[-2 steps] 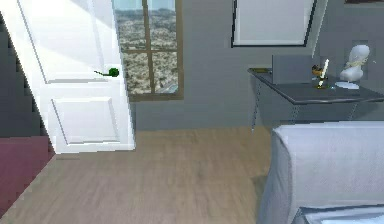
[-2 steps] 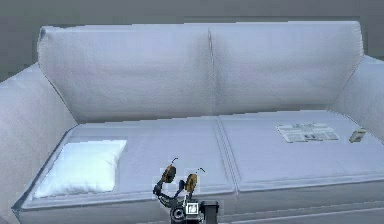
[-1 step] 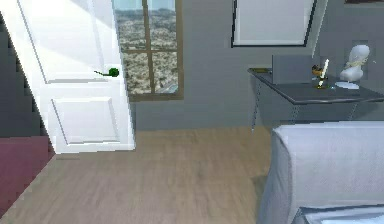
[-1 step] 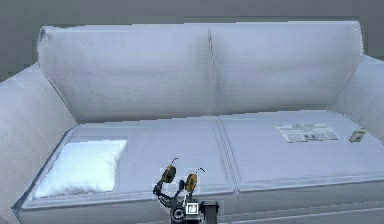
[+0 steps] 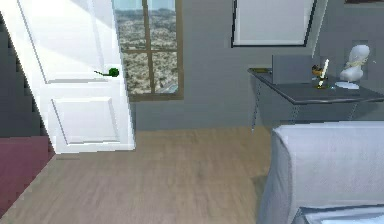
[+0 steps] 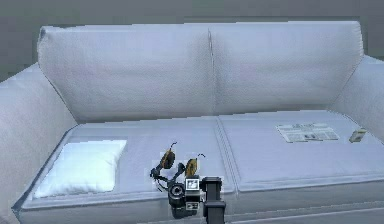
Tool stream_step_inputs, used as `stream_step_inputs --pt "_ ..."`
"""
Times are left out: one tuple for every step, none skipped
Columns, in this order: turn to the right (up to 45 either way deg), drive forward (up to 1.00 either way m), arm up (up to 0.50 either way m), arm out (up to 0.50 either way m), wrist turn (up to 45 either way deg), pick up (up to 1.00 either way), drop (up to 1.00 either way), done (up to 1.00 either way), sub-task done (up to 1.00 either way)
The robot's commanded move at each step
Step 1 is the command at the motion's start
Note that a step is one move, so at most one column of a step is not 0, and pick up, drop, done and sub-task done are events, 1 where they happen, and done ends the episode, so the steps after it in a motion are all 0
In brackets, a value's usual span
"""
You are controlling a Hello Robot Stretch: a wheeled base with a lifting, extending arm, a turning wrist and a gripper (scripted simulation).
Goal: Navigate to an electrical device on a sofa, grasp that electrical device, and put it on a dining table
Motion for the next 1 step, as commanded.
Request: stream_step_inputs --pt "0.0 0.0 0.28 0.0 0.0 0.0 0.0 0.0 0.0"
